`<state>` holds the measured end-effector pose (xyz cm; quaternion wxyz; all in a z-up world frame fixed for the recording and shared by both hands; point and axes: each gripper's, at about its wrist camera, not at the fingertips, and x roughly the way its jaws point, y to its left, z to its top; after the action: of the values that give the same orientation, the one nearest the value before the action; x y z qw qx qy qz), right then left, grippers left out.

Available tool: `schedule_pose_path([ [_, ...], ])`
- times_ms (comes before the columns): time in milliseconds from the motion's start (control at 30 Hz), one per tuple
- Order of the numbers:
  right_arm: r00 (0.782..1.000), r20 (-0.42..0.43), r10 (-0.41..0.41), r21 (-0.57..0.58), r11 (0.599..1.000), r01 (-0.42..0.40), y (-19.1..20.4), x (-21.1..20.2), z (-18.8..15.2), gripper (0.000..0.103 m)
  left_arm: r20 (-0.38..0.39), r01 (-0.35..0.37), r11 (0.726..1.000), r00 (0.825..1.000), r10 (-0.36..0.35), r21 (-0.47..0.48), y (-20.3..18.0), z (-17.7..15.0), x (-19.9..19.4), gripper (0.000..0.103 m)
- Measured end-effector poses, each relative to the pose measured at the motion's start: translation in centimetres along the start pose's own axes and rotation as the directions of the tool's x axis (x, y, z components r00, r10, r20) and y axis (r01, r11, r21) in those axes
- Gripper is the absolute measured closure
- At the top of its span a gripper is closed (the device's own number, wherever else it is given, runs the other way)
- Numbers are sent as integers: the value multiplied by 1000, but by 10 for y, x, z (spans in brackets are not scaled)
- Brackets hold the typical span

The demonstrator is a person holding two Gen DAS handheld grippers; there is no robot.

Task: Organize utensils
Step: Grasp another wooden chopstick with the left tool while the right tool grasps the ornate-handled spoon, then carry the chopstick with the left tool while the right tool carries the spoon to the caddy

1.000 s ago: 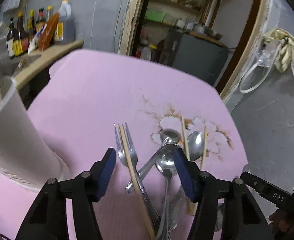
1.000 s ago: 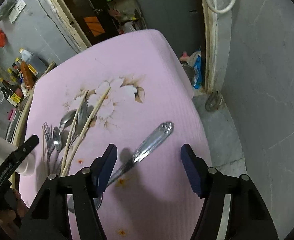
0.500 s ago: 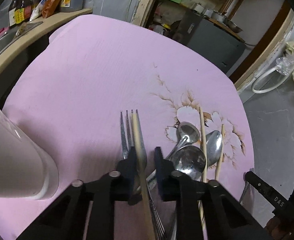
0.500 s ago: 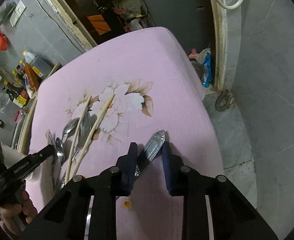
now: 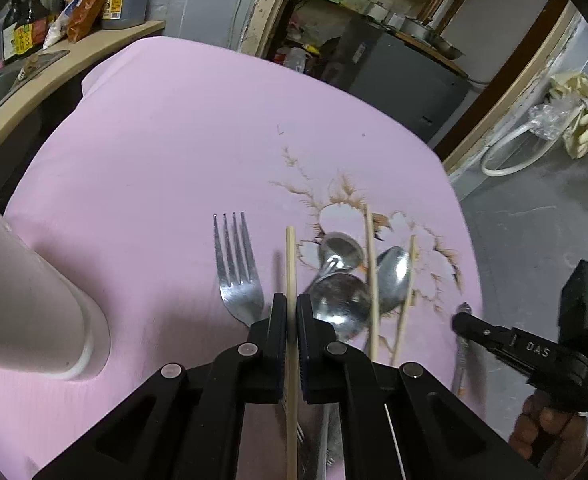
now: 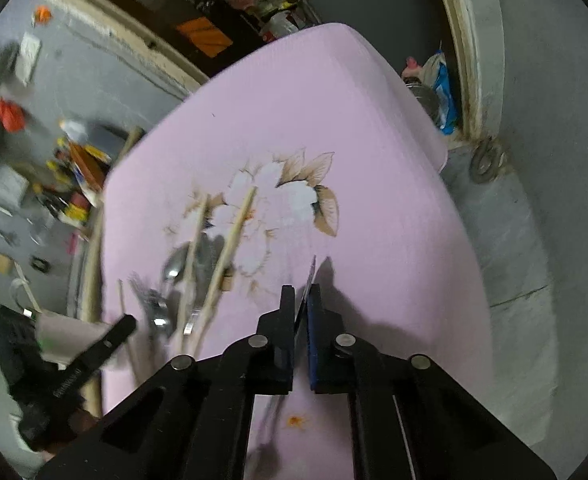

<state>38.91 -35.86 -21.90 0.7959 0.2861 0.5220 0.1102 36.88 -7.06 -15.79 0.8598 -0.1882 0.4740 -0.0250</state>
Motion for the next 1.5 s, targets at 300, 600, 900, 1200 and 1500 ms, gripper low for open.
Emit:
schedule_pose_path([
  [300, 992, 125, 33, -70, 997, -24, 27, -54, -35, 101, 3, 104, 994, 995, -104, 39, 1, -4, -40, 98],
  [600, 963, 266, 37, -184, 983, 13, 73, -105, -56, 101, 25, 168, 981, 985, -172, 100, 16, -15, -103, 98],
  [900, 905, 402, 138, -279, 960, -22, 161, -142, -72, 101, 180, 178, 982, 966, -187, 65, 69, 6, -175, 98],
  [1200, 829, 495, 261, -375, 925, -67, 258, -148, -77, 101, 345, 161, 986, 923, -169, 50, 137, 59, -226, 98],
  [1500, 757, 604, 250, -443, 894, 59, 334, -126, -88, 101, 506, 122, 992, 853, -127, 43, 185, 110, -236, 98],
])
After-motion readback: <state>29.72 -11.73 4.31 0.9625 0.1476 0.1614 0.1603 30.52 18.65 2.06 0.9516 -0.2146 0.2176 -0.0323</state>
